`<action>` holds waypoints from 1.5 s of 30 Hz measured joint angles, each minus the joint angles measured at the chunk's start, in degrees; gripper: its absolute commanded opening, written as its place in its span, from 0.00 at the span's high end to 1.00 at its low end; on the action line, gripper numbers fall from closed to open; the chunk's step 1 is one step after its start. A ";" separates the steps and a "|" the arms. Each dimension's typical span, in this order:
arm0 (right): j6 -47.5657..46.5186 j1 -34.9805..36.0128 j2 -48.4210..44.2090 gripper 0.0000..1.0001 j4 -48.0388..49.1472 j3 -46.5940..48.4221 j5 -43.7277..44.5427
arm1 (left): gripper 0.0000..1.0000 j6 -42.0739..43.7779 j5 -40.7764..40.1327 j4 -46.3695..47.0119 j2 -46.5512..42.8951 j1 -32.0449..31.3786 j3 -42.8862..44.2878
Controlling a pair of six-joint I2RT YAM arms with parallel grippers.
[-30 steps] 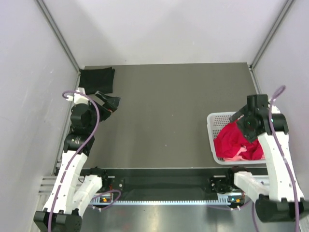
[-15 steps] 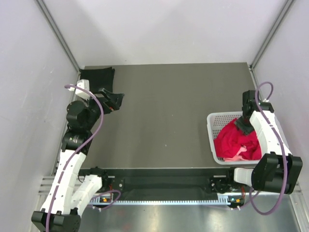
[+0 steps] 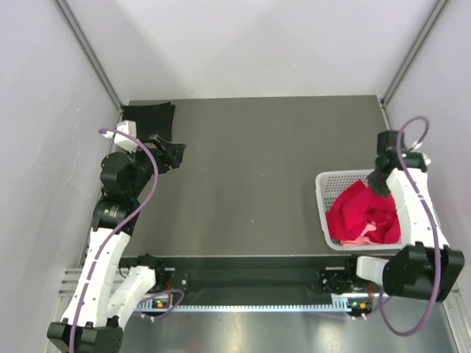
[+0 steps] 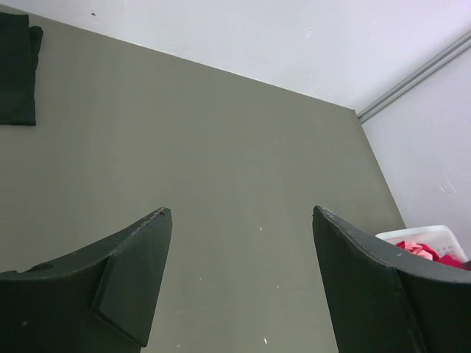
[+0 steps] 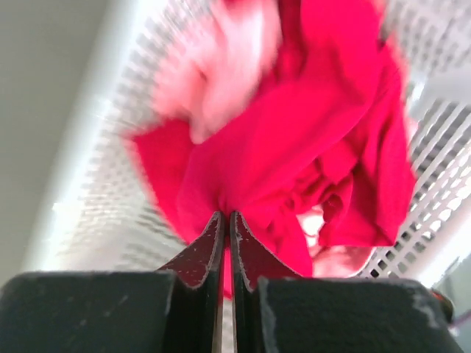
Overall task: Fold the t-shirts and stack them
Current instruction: Grab the tshirt from the pile, then move the tshirt to the center of the board
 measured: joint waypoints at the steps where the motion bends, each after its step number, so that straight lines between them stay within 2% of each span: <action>1: -0.17 0.00 -1.05 1.00 -1.75 4.46 1.27 | 0.19 -0.02 -0.15 -0.02 -0.22 0.00 0.02; 5: -3.45 0.04 -5.20 1.00 0.24 20.76 2.95 | 0.16 -0.02 -0.42 -0.09 -1.33 -0.44 0.00; 7: -5.97 1.09 -7.26 1.00 4.48 27.82 1.53 | 0.04 -0.04 -0.76 -0.37 -1.84 -0.61 0.00; 8: -6.97 2.45 -7.65 1.00 5.86 31.10 0.98 | 0.01 -0.20 -1.01 -0.57 -2.05 -0.63 0.00; 11: -11.19 15.54 -5.40 1.00 9.53 43.10 1.81 | 0.01 -1.25 -2.45 -2.49 -2.38 -0.63 0.48; 14: -14.49 27.32 -0.02 1.00 15.43 51.43 -1.70 | 0.01 -3.13 -4.15 -6.86 -1.16 -0.61 3.23; 21: -19.28 45.31 14.38 1.00 21.59 52.89 -12.59 | 0.01 -8.70 -5.01 -20.96 9.29 -0.33 18.53; 22: -19.30 46.82 16.65 0.98 21.55 53.22 -15.30 | 0.01 -9.14 -5.03 -22.64 9.90 -0.28 19.67; 23: -19.23 48.57 19.17 0.78 21.51 53.33 -18.36 | 0.01 -9.60 -5.14 -24.37 10.05 -0.28 20.35; 26: -19.17 52.63 23.47 0.40 21.09 51.08 -25.79 | 0.03 -10.47 -6.23 -29.86 8.11 -0.28 20.68; 29: -19.30 55.36 22.29 0.22 20.92 42.51 -28.46 | 0.14 -11.08 -6.95 -34.27 4.74 -0.28 20.68; 31: -18.49 55.39 18.51 0.20 21.92 32.70 -28.35 | 0.22 -11.10 -6.45 -37.20 3.52 -0.28 20.87; 34: -17.51 52.52 12.39 0.22 20.65 20.81 -27.78 | 0.28 -10.99 -3.32 -39.98 4.33 -0.31 20.96; 37: -17.25 47.87 9.01 0.33 19.41 14.29 -27.50 | 0.32 -11.13 0.09 -40.54 7.58 -1.29 18.84; 39: -17.59 44.24 8.39 0.50 19.28 11.06 -27.58 | 0.34 -11.58 0.15 -40.79 9.94 -4.26 17.03; 40: -17.88 42.66 8.55 0.52 19.82 9.51 -27.67 | 0.35 -12.09 -0.33 -40.79 11.39 -7.15 16.06; 45: -18.75 39.93 13.22 0.50 21.92 5.40 -28.22 | 0.41 -14.08 -1.42 -37.38 16.70 -20.39 12.94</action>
